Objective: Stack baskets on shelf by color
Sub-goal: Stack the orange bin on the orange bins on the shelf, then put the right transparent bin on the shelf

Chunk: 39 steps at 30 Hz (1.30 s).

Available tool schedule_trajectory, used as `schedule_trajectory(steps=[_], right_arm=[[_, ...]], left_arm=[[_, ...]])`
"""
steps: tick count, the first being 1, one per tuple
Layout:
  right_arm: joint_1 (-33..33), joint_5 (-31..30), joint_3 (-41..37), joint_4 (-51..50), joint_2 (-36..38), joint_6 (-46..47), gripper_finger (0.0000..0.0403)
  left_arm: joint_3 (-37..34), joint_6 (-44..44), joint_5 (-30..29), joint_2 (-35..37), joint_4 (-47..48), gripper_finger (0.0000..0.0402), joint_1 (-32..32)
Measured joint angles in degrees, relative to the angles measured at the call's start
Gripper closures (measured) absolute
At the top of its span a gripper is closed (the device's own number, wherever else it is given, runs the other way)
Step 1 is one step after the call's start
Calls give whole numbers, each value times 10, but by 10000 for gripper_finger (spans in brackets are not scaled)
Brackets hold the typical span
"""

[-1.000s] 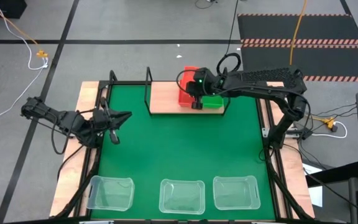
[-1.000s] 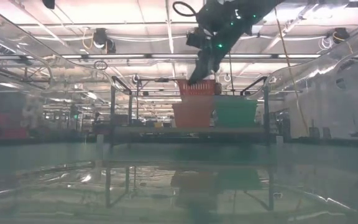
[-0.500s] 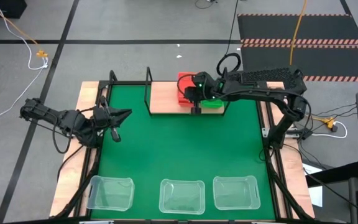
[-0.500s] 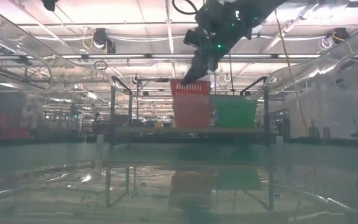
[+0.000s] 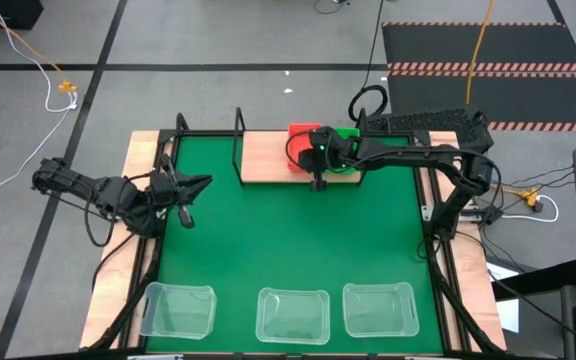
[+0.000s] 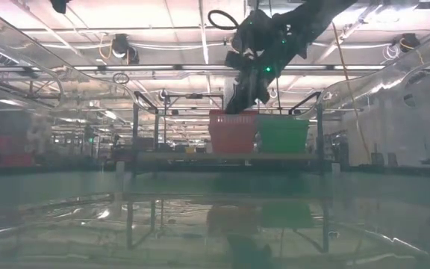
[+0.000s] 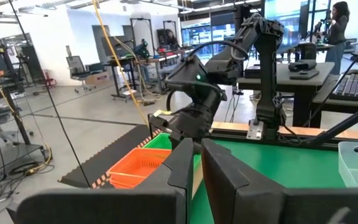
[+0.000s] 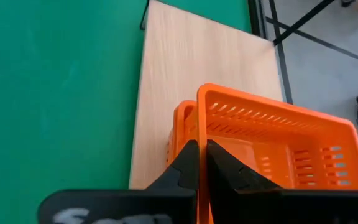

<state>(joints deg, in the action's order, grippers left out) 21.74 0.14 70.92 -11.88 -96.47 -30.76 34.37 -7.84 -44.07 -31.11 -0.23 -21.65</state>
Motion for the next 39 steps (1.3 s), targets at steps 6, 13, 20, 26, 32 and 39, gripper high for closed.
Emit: schedule_trajectory(steps=[6, 13, 20, 26, 32, 39], right_arm=[[-6, 4, -12, 14, 0, 29, 391], [-12, 1, -12, 51, 0, 103, 310], [-15, 0, -12, 39, 14, 92, 261], [-34, 38, -12, 43, 69, 120, 263], [-105, 106, -11, 41, 121, 180, 273], [-244, 87, -11, 30, 122, 228, 273]], left_arm=[[0, 0, 0, 0, 0, 364, 0], [0, -6, 0, 0, -7, 364, 0], [0, 0, 0, 0, -10, 364, 0], [0, -6, 0, 0, -3, 364, 0], [0, -22, 0, 0, -17, 364, 0], [0, -72, 12, -9, -73, 364, 2]])
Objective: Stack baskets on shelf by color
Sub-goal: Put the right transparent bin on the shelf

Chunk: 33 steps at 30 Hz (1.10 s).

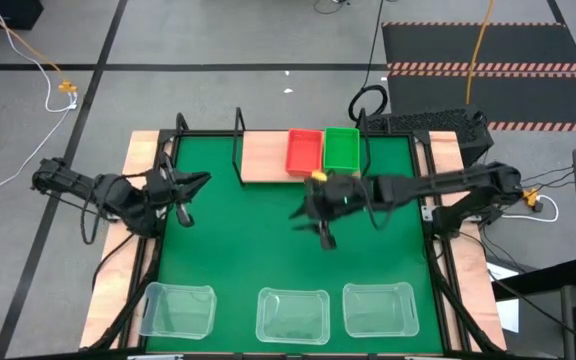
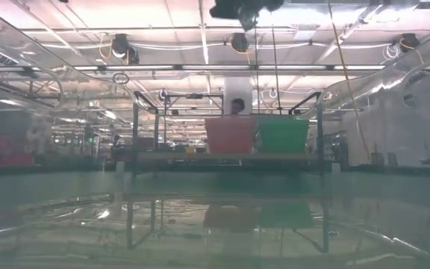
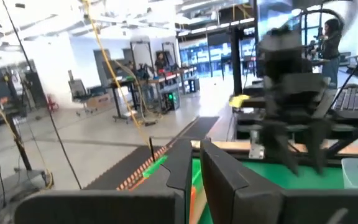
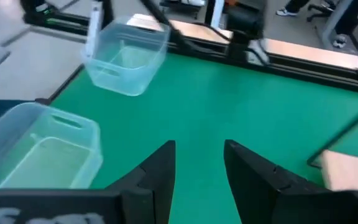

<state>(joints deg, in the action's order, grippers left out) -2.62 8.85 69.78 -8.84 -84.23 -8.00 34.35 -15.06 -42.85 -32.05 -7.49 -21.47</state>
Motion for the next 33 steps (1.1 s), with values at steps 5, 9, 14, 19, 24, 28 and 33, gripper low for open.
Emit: schedule_trajectory(steps=[5, 9, 14, 19, 24, 28, 33], right_arm=[[-59, -26, 7, -46, 7, 54, 273], [-83, -28, 24, -214, 12, 92, 273], [-126, -28, 24, -420, 11, 181, 273], [-203, -43, 24, -479, 8, 225, 277], [-263, -42, 19, -480, 8, 299, 292], [-313, -88, -6, -482, 8, 311, 306], [-329, -165, -63, -427, 8, 256, 320]], left_arm=[[0, -56, 58, -29, -42, 364, 24], [0, -113, 107, -65, -84, 364, 62], [0, -169, 133, -108, -127, 364, 110], [0, -210, 135, -133, -153, 364, 149], [0, -224, 144, -137, -182, 364, 176], [0, -231, 145, -136, -193, 364, 187], [0, -236, 145, -136, -193, 364, 197]])
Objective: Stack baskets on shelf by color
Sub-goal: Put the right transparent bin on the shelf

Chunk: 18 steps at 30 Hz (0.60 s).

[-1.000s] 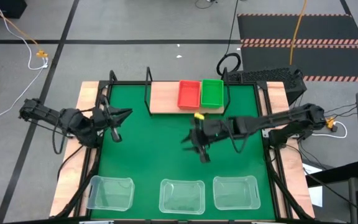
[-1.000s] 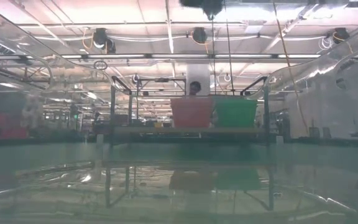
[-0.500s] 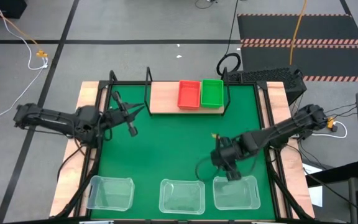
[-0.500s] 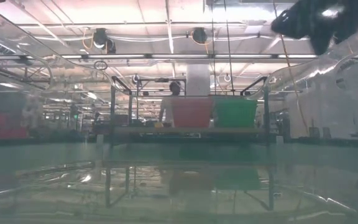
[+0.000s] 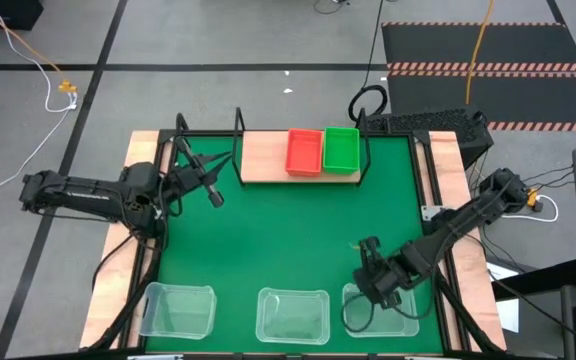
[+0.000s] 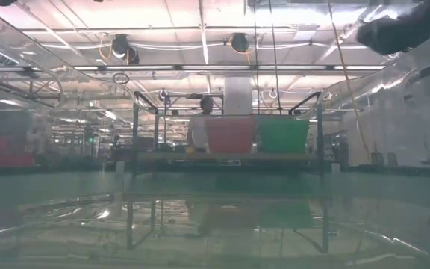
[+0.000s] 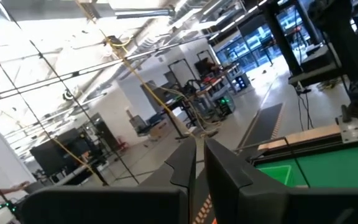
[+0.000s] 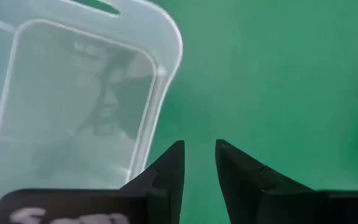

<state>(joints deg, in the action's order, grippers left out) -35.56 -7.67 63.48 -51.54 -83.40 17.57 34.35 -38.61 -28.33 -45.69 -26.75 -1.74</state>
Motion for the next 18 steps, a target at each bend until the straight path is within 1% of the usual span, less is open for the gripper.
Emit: schedule_trajectory(steps=[6, 9, 10, 12, 18], right_arm=[[11, 4, -9, 128, 0, -184, 323], [11, 5, -10, 149, 0, -273, 323], [14, 15, -10, 151, -2, -295, 323], [21, 33, -10, 152, -9, -322, 323], [45, 35, -10, 174, -42, -375, 323]], left_arm=[[0, 12, 0, 0, 8, 364, 3], [0, 22, 0, 0, 16, 364, 3], [0, 27, 0, 0, 18, 364, 3], [0, 36, 0, 0, 21, 364, 3], [0, 63, -1, 0, 38, 364, 3]])
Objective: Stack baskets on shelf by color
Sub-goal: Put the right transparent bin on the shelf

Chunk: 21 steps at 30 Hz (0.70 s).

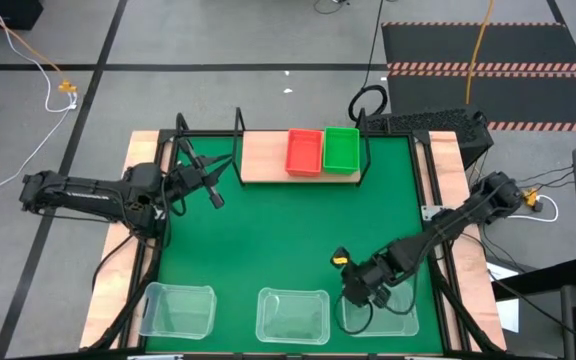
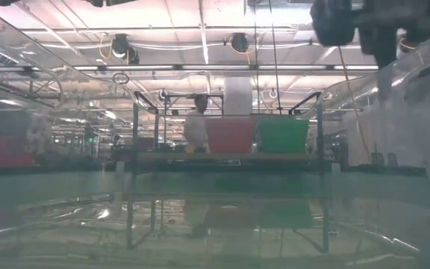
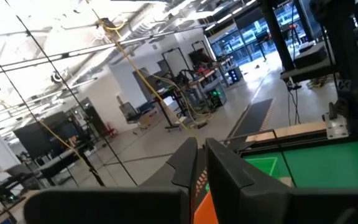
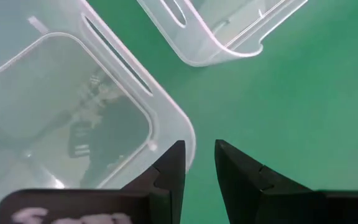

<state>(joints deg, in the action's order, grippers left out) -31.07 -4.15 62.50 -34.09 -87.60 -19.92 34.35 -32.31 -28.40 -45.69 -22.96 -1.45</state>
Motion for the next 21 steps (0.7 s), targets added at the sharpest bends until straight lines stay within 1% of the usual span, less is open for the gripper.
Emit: schedule_trajectory(steps=[2, 4, 6, 8, 11, 13, 16, 18, 21], right_arm=[[9, 23, 0, 5, -11, -3, 323], [19, 71, 0, 6, -19, -3, 324], [26, 101, 0, 5, -24, 14, 329], [32, 98, 0, -3, -24, 64, 345], [52, 89, 0, -45, -12, 142, 387], [68, 81, 0, -87, 0, 174, 394], [87, 25, 0, -159, 21, 232, 397], [101, -32, 0, -201, 41, 265, 399], [127, -168, -1, -238, 76, 364, 398]], left_arm=[[0, 5, 0, 0, 6, 364, 0], [0, 11, 0, 0, 10, 364, 0], [0, 14, -1, 0, 10, 364, 0], [0, 13, -1, 0, 10, 364, 0], [0, 13, -1, 0, 10, 364, 0], [0, 13, -1, 0, 9, 364, 0], [0, 13, -1, 0, 9, 364, 0], [0, 13, -1, 0, 9, 364, 0], [0, 10, -1, 0, 5, 364, 0]])
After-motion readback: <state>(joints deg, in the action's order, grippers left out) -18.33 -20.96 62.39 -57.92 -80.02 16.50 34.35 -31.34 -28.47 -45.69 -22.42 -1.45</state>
